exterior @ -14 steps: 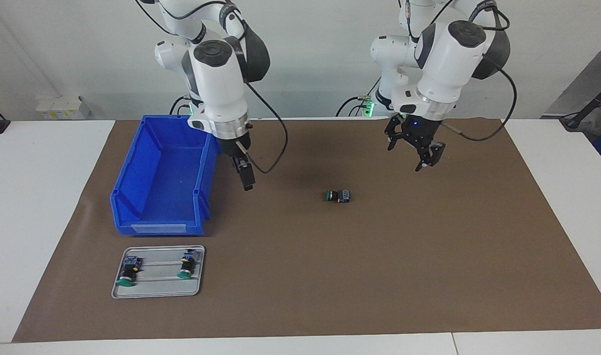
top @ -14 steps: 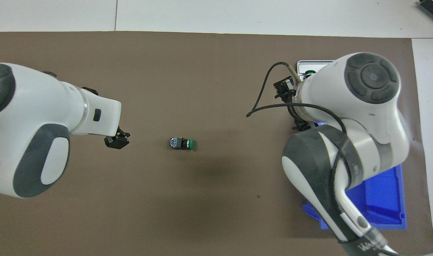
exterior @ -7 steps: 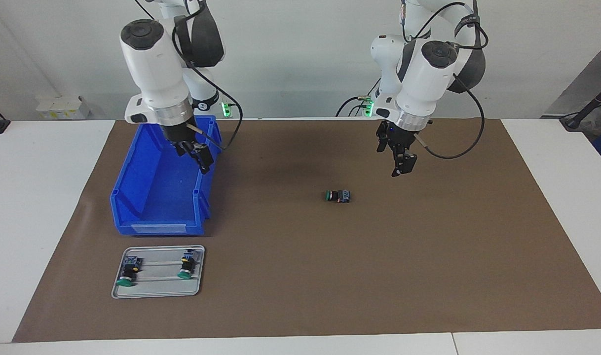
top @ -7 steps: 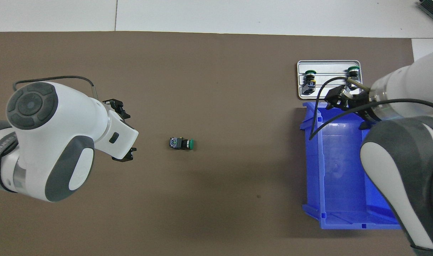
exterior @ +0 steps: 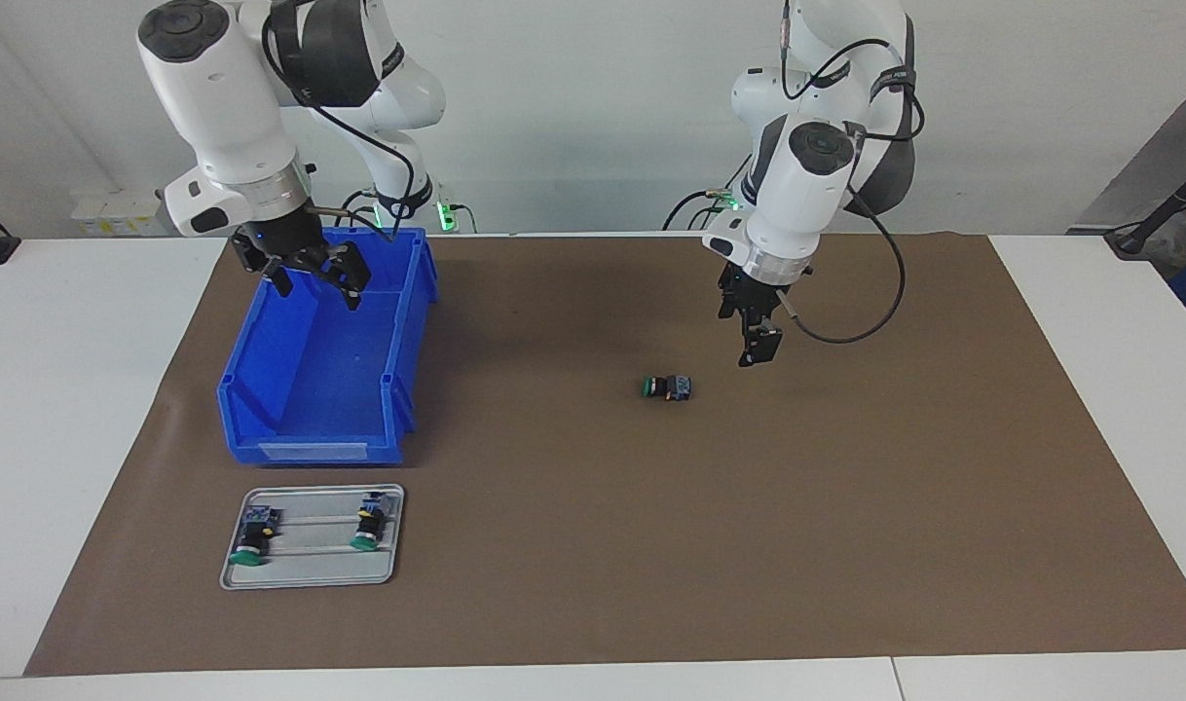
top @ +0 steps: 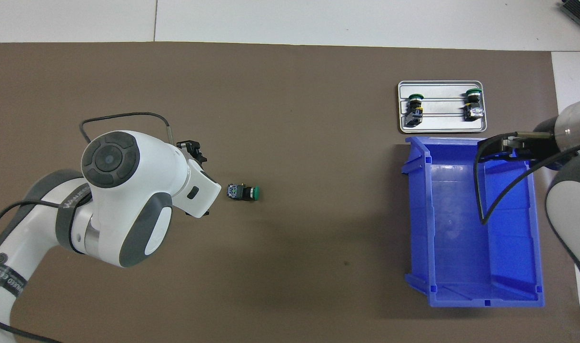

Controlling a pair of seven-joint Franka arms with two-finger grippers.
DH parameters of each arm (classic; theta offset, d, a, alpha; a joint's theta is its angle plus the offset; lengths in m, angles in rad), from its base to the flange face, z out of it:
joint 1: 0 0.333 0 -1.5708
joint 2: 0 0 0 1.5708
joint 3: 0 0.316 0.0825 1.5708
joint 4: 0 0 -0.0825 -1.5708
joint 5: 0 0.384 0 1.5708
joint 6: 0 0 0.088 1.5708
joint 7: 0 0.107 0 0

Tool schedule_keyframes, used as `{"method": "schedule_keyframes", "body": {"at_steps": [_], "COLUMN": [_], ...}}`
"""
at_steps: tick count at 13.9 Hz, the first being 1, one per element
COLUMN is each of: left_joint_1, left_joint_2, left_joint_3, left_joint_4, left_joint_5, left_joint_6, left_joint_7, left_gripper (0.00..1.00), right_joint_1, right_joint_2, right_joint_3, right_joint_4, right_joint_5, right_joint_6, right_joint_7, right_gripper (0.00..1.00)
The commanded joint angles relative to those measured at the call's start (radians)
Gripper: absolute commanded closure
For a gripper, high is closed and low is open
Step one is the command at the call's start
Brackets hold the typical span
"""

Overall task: Place and press button with both arms
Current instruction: 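Grasp the green button with the left gripper and lift it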

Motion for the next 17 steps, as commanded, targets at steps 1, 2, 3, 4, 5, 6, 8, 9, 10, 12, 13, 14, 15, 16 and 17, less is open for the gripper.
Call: {"method": "schedule_keyframes", "body": {"at_steps": [1, 2, 3, 4, 5, 6, 8, 9, 10, 12, 13, 14, 15, 16, 17], "left_joint_1": [-0.059, -0.072, -0.086, -0.098, -0.115, -0.132, -0.167, -0.175, -0.175, -0.173, -0.173, -0.173, -0.173, -0.175, -0.175], "left_joint_2": [0.024, 0.047, 0.075, 0.096, 0.116, 0.135, 0.185, 0.207, 0.208, 0.204, 0.205, 0.207, 0.207, 0.208, 0.211], "left_joint_3": [0.016, 0.016, 0.016, 0.016, 0.016, 0.016, 0.017, 0.017, 0.017, 0.017, 0.017, 0.019, 0.017, 0.019, 0.017], "left_joint_4": [-0.036, -0.036, -0.036, -0.037, -0.037, -0.036, -0.037, -0.039, -0.046, -0.066, -0.069, -0.079, -0.094, -0.109, -0.114], "left_joint_5": [-0.014, -0.014, -0.014, -0.014, -0.014, -0.014, -0.014, -0.014, -0.014, -0.012, -0.014, -0.012, -0.012, -0.012, -0.012], "left_joint_6": [0.074, 0.088, 0.101, 0.117, 0.128, 0.147, 0.202, 0.235, 0.238, 0.243, 0.246, 0.250, 0.270, 0.304, 0.324], "left_joint_7": [-0.059, -0.073, -0.085, -0.093, -0.107, -0.128, -0.169, -0.182, -0.180, -0.170, -0.167, -0.159, -0.151, -0.153, -0.153], "left_gripper": [0.01, 0.01, 0.01, 0.01, 0.01, 0.01, 0.01, 0.01, 0.01, 0.01, 0.01, 0.01, 0.01, 0.01, 0.02], "right_joint_1": [-0.022, -0.022, -0.019, -0.013, -0.009, -0.008, -0.008, -0.008, -0.006, -0.005, -0.006, -0.006, -0.006, -0.006, -0.006], "right_joint_2": [-0.003, 0.002, 0.003, 0.004, 0.004, 0.004, 0.004, 0.004, 0.004, 0.004, 0.004, 0.004, 0.004, 0.004, 0.002], "right_joint_3": [0.008, 0.009, 0.011, 0.012, 0.012, 0.014, 0.014, 0.014, 0.017, 0.017, 0.017, 0.017, 0.017, 0.017, 0.016], "right_joint_4": [0.035, 0.050, 0.058, 0.058, 0.056, 0.055, 0.055, 0.055, 0.055, 0.055, 0.055, 0.055, 0.055, 0.056, 0.058], "right_joint_5": [-0.006, -0.024, -0.041, -0.043, -0.043, -0.041, -0.029, -0.026, -0.026, -0.029, -0.032, -0.034, -0.037, -0.038, -0.038], "right_joint_6": [-0.047, -0.064, -0.066, -0.066, -0.066, -0.065, -0.051, -0.045, -0.043, -0.045, -0.045, -0.045, -0.043, -0.043, -0.045], "right_joint_7": [-0.086, -0.099, -0.102, -0.102, -0.099, -0.097, -0.090, -0.090, -0.088, -0.087, -0.085, -0.082, -0.079, -0.080, -0.080], "right_gripper": [0.00, 0.00, 0.00, 0.00, 0.00, 0.00, 0.00, 0.00, 0.00, 0.00, 0.00, 0.00, 0.00, 0.00, 0.00]}}
